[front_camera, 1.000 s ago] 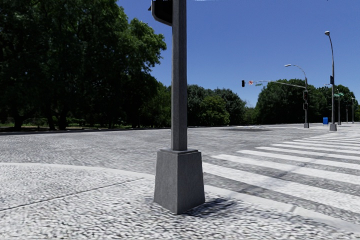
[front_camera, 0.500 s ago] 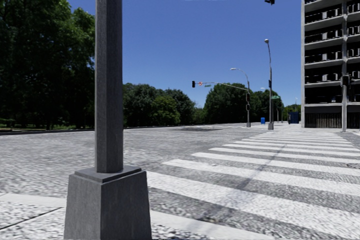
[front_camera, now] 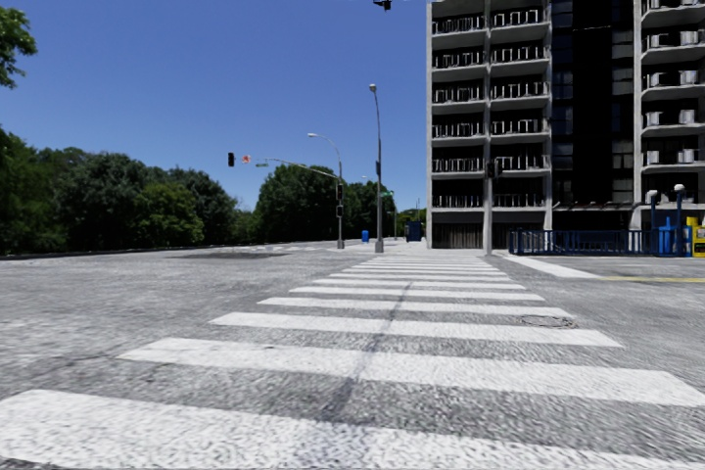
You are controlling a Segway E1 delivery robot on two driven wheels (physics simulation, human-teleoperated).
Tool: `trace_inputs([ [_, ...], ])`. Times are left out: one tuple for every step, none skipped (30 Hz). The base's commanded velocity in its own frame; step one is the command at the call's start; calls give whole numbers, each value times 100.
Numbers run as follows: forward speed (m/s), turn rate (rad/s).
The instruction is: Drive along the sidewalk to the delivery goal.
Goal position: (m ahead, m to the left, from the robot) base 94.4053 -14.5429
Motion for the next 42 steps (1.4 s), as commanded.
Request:
trace_inputs([
  [139, -72],
  [139, -62],
  [139, -39],
  [139, -29],
  [139, 0],
  [139, 0],
  [139, 0],
  [139, 0],
  [139, 0],
  [139, 0],
  [139, 0],
  [139, 0],
  [139, 0],
  [139, 0],
  [139, 0],
  [139, 0],
  [139, 0],
  [139, 0],
  [139, 0],
  [139, 0],
  [139, 0],
  [139, 0],
  [200, 0],
  [200, 0],
  [200, 0],
  [200, 0],
  [200, 0],
  [200, 0],
  [200, 0],
  [200, 0],
  [200, 0],
  [200, 0],
  [200, 0],
  [200, 0],
  [200, 0],
  [200, 0],
  [200, 0],
  [200, 0],
  [200, 0],
  [200, 0],
  [200, 0],
  [200, 0],
])
